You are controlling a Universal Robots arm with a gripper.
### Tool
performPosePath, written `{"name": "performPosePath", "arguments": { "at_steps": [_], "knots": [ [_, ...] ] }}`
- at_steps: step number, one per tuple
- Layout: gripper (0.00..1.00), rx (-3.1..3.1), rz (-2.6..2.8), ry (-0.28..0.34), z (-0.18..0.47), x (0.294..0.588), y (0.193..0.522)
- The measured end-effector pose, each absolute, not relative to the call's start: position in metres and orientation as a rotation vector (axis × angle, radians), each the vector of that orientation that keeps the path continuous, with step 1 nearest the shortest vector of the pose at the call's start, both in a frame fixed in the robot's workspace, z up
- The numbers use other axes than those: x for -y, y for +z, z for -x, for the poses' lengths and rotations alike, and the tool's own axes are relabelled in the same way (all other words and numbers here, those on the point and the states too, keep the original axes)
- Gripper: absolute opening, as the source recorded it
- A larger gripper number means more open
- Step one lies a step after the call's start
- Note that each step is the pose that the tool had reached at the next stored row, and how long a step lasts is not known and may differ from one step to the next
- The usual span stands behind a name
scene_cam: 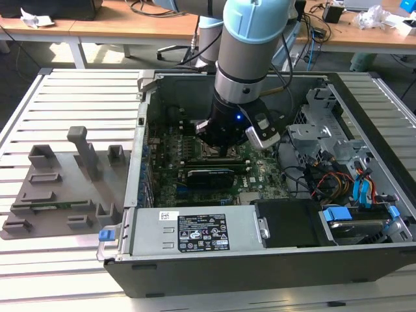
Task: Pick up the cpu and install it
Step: 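Install the second cpu locking lever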
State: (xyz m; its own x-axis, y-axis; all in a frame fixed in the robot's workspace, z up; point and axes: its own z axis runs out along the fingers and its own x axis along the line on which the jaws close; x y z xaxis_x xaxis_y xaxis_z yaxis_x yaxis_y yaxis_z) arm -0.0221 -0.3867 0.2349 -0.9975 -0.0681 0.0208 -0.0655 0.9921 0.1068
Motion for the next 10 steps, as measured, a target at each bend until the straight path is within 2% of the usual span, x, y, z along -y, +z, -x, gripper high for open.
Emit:
{"name": "performPosePath", "arguments": {
  "at_steps": [10],
  "knots": [
    [0.11, 3.111, -0.104, -0.166, 0.0289, 0.3851, 0.2246]
  ]
}}
